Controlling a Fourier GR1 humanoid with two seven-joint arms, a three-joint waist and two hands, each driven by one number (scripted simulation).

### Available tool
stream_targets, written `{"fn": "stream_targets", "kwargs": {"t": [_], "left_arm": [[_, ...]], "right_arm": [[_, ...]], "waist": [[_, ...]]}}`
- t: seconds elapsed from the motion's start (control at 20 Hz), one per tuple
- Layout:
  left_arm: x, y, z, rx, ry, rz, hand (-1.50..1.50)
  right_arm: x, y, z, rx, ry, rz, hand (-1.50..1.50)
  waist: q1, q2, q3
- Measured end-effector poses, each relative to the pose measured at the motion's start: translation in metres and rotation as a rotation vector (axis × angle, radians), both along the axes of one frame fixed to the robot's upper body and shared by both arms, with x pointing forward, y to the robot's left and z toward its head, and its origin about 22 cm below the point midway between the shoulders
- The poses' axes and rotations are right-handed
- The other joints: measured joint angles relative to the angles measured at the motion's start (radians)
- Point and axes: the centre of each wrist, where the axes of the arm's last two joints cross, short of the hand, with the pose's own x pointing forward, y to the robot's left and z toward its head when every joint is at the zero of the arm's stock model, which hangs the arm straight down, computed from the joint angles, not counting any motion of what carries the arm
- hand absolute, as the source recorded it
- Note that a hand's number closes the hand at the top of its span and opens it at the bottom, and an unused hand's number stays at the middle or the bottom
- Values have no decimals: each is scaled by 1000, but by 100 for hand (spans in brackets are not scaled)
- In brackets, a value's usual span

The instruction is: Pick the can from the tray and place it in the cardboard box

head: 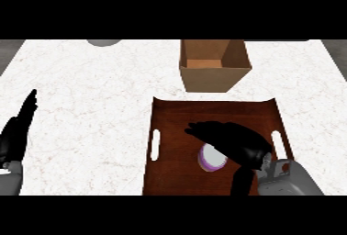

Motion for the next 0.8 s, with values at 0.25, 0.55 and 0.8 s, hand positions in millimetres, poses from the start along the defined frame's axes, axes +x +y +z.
{"fn": "stream_targets", "kwargs": {"t": [0.25, 0.55, 0.8], "left_arm": [[1, -2, -6, -7, 3, -3, 0], [3, 3, 0, 4, 0, -7, 0], [1, 7, -1, 3, 2, -7, 0]], "right_arm": [[-5, 9, -12, -77, 22, -24, -150], [-1, 18, -28, -106, -10, -63, 150], [1, 21, -43, -70, -166, -80, 150]], "waist": [[0, 0, 0], [1, -3, -1], [2, -6, -3]]}}
